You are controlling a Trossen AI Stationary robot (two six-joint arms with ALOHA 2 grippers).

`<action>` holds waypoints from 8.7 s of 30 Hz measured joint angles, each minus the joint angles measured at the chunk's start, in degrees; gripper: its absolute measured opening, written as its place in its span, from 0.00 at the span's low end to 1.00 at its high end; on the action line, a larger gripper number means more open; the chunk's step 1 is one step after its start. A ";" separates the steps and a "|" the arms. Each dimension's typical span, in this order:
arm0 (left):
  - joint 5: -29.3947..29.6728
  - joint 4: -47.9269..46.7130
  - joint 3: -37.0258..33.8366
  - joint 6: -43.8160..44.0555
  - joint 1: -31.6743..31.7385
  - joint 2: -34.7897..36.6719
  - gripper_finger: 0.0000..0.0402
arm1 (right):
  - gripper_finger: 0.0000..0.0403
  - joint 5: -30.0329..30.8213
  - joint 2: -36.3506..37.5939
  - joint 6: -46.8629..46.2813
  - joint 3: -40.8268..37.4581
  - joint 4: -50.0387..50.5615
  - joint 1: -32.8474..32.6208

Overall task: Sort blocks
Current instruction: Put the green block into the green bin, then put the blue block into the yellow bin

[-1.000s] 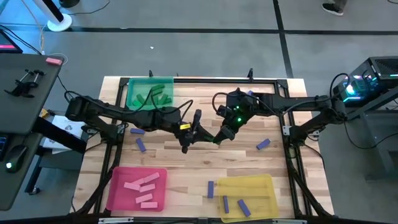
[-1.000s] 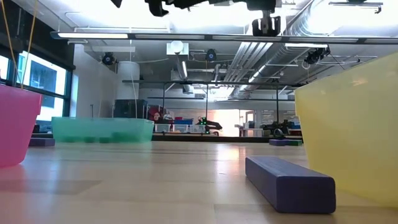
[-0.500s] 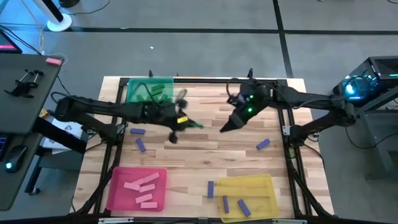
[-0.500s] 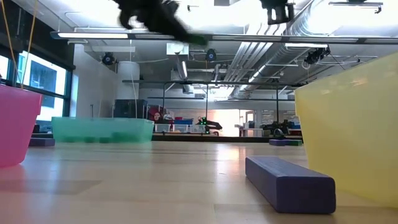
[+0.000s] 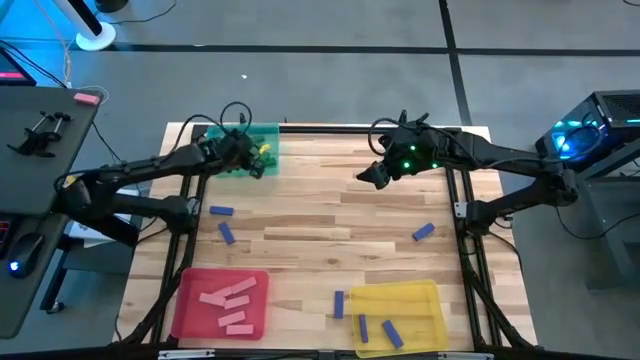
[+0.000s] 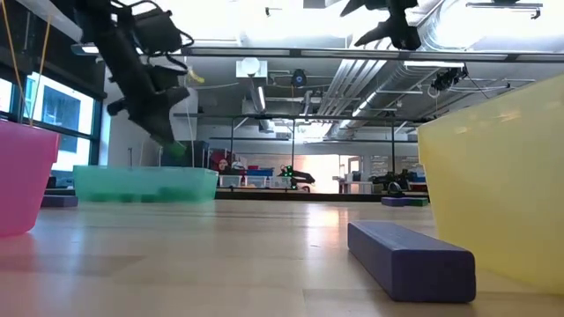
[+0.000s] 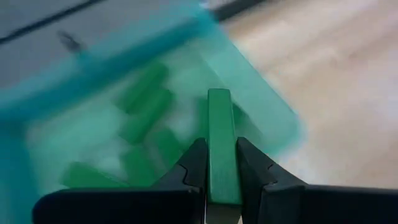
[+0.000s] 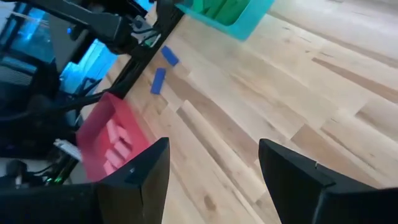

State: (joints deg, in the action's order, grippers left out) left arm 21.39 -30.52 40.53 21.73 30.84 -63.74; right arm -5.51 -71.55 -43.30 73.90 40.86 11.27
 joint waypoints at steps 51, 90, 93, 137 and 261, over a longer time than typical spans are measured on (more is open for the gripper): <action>-49.66 34.64 -8.26 17.67 -5.40 19.45 0.60 | 0.54 7.72 -0.67 -88.24 -36.40 17.78 -25.68; -48.71 63.65 -8.15 20.71 -5.43 15.61 0.60 | 0.08 15.06 -16.74 -44.26 6.20 -0.14 -46.59; -48.70 63.82 -8.17 26.83 -5.43 15.08 0.60 | 0.08 12.36 -23.56 -47.52 7.57 -4.70 -51.83; -42.79 67.32 -8.19 28.64 -6.00 11.65 0.60 | 0.55 27.30 -17.11 -46.31 9.69 35.17 -30.45; -38.50 56.48 -1.54 23.65 -24.83 2.75 0.60 | 0.65 11.62 -16.38 -57.25 -9.04 -8.54 -62.77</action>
State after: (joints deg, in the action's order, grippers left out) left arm -17.11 25.95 38.99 45.38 6.01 -60.99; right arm 6.11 -87.93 -100.55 64.86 32.32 -51.50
